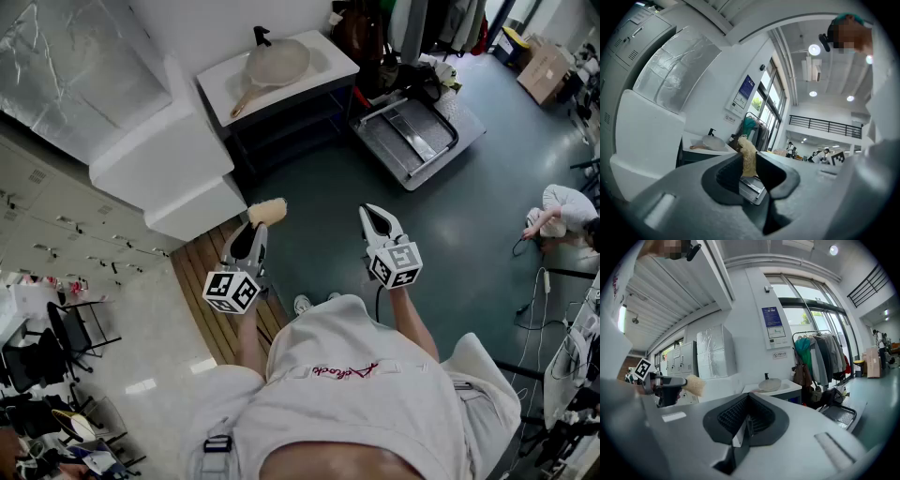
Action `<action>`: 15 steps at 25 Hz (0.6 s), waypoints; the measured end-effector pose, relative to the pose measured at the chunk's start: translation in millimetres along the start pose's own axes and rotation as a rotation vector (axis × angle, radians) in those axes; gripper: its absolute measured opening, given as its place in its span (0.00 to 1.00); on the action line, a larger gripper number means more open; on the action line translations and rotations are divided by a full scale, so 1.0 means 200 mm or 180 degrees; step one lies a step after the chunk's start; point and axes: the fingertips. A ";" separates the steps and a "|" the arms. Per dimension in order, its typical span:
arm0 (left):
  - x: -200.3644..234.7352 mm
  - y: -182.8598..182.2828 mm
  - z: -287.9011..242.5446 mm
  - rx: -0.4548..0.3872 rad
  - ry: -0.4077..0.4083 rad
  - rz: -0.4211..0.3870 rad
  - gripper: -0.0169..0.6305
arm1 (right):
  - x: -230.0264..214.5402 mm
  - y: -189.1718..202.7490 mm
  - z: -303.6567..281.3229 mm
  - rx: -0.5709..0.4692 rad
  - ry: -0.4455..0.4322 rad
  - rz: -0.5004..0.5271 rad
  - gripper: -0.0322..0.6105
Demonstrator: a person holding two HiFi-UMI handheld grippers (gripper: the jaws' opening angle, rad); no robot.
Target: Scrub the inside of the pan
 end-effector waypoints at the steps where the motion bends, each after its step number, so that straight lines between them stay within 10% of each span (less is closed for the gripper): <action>1: 0.00 0.00 0.00 -0.0001 -0.0001 0.0000 0.16 | 0.00 0.00 0.00 0.0007 -0.0005 0.0007 0.06; 15: -0.05 0.00 -0.08 0.0011 0.0021 -0.0054 0.16 | -0.07 -0.02 0.03 -0.0034 -0.0010 -0.0057 0.06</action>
Point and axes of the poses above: the fingertips, and each gripper's own axes: z backward along the fingers, x to its left, y out of its underside, and after that the axes turned 3 degrees about -z, right-handed
